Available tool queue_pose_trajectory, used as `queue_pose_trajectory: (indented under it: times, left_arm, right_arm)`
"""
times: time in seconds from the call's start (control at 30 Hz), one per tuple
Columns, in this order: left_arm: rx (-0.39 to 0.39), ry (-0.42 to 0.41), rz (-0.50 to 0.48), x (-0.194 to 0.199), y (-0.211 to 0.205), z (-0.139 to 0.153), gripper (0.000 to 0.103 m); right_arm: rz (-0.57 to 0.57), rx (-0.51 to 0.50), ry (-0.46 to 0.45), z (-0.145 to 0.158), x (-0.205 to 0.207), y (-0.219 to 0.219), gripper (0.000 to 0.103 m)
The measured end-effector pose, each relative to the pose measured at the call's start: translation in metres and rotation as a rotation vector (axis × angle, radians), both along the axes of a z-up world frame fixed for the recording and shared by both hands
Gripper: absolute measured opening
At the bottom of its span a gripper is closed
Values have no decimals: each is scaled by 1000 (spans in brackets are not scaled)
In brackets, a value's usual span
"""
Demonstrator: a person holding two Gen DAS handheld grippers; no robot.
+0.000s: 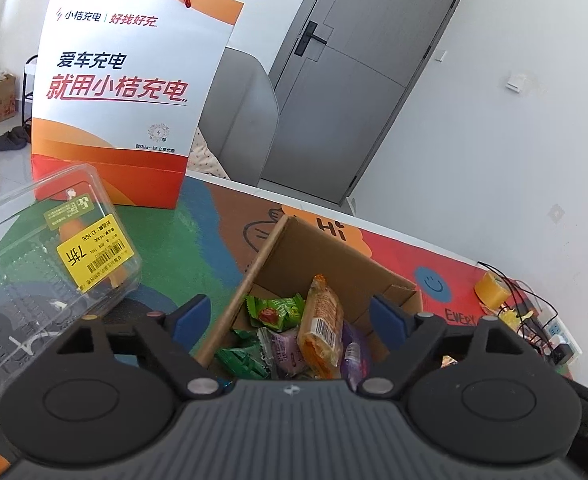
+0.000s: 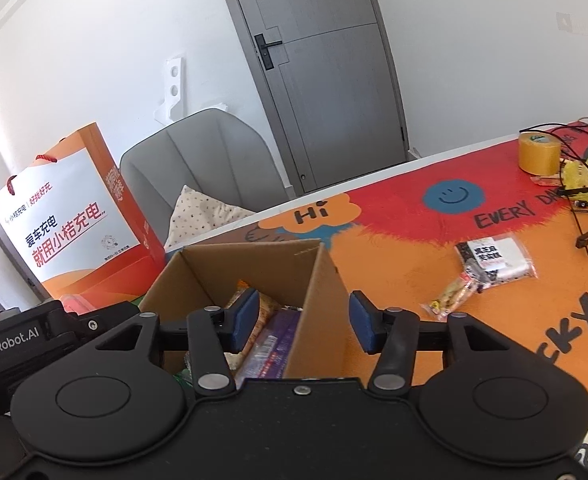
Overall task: Organize snacks
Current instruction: 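Open the left tool over the box while the right tool releases the orange-labelled cake, then move both tools back toward the last snacks on the mat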
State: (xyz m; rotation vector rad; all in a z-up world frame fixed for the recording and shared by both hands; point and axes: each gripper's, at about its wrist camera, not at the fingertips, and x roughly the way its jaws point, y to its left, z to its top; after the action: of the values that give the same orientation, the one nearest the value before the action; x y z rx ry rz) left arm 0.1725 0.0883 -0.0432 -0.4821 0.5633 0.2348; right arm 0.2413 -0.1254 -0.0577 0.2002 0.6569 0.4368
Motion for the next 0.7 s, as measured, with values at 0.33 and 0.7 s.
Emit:
queue_pose_trajectory:
  times: [0.33,0.7]
  left_arm:
    - [32,34,-7,-1,-24,1,93]
    - [74,72,-69,-2,-64,3,93]
  right_arm:
    - [3,24,8,-1,-10,-33,73]
    - [4,86,34,-1,-17,-78,103]
